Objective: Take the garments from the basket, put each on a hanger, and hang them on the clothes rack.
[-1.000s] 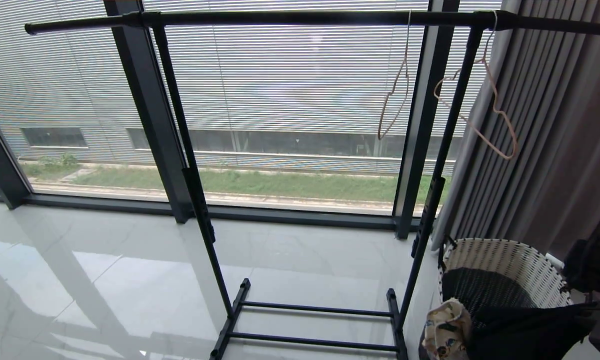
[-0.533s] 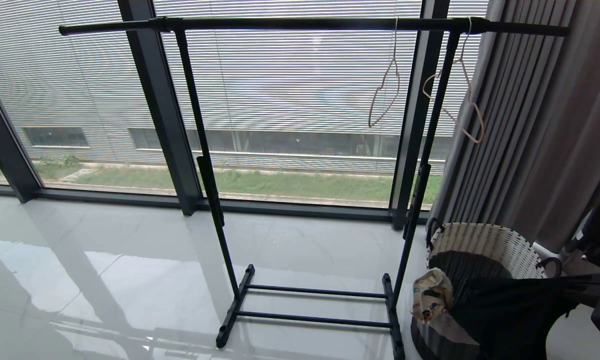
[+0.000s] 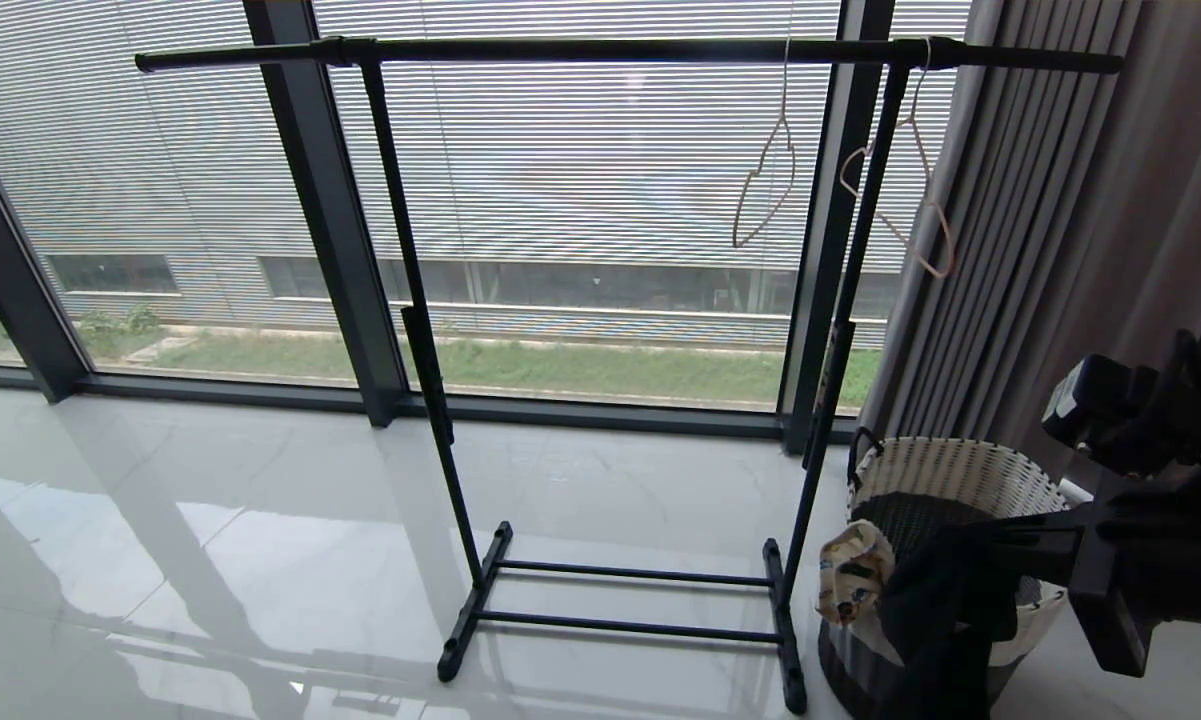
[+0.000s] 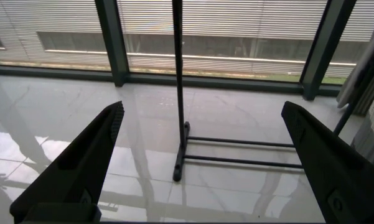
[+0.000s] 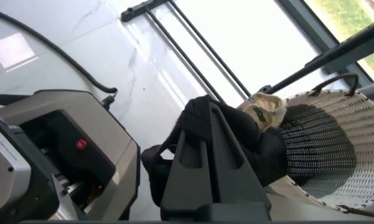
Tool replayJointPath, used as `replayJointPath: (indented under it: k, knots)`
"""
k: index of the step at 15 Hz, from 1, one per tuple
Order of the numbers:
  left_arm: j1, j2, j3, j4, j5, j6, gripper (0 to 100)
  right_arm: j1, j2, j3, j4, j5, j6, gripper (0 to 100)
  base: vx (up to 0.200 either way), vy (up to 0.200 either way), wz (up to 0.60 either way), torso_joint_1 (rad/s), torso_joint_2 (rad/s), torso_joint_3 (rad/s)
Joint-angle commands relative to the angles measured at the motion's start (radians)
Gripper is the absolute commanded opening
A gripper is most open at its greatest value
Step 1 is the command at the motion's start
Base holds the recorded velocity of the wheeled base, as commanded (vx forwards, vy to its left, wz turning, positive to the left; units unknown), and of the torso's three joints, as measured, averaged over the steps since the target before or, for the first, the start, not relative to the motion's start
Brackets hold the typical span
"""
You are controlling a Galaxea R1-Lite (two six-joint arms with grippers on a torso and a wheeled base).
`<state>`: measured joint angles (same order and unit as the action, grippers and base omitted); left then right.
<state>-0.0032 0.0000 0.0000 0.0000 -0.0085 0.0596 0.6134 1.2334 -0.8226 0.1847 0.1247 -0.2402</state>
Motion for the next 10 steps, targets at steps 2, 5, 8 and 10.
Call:
replayJointPath:
  k: [2,5,8,10]
  knots:
    - [-0.034,0.098,-0.103,-0.009,-0.059,-0.037,100,0.005,0.069,-0.001,-0.050,0.007,0.001,0,0.000,0.000,0.00,0.000,0.00,0.000]
    - [-0.083,0.601,-0.453,-0.172,-0.057,-0.138,100,0.011,0.086,0.002,-0.079,0.009,0.001,0,0.000,0.000,0.00,0.000,0.00,0.000]
    - [-0.296,0.962,-0.578,-0.405,-0.056,-0.093,100,0.011,0.080,0.000,-0.085,0.009,0.001,0,0.000,0.000,0.00,0.000,0.00,0.000]
    - [-0.475,1.117,-0.594,-0.476,-0.038,-0.092,100,0.019,0.081,0.000,-0.131,0.009,0.001,0,0.000,0.000,0.00,0.000,0.00,0.000]
